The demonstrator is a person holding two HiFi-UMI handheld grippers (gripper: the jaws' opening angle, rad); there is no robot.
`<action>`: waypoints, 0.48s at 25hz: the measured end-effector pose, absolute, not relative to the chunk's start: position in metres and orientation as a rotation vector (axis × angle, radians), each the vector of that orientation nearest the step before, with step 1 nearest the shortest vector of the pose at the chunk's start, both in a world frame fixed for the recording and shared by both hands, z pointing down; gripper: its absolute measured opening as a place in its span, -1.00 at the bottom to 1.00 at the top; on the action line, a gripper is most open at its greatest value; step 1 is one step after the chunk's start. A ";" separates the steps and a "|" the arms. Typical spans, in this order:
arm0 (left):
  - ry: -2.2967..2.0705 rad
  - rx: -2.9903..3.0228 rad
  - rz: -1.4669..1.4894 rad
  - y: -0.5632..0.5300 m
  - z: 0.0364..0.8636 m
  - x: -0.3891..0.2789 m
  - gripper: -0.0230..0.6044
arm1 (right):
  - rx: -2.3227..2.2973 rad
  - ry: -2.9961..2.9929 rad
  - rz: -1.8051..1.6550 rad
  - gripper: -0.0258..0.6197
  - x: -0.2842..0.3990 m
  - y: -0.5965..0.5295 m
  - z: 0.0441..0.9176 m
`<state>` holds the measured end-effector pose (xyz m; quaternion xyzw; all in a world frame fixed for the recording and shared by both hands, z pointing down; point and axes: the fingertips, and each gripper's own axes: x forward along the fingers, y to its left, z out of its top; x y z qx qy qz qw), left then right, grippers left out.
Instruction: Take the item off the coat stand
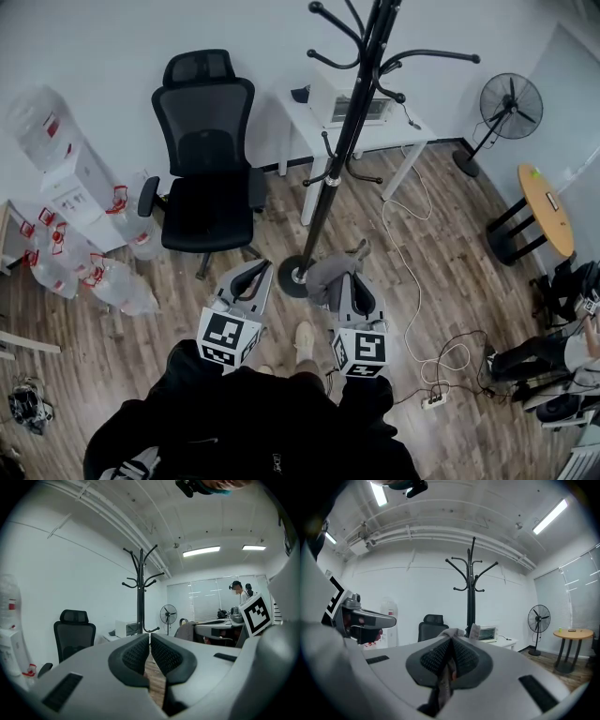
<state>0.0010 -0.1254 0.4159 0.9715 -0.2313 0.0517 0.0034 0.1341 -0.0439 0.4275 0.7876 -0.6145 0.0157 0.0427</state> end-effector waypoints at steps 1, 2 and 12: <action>-0.727 3.045 0.161 -0.125 0.416 0.001 -0.83 | 2.408 -1.882 0.046 -0.85 0.134 -0.044 0.427; -0.729 3.045 0.161 -0.125 0.415 0.001 -0.83 | 2.408 -1.883 0.045 -0.85 0.134 -0.044 0.427; -0.730 3.048 0.167 -0.118 0.417 0.007 -0.83 | 2.411 -1.893 0.043 -0.85 0.140 -0.037 0.427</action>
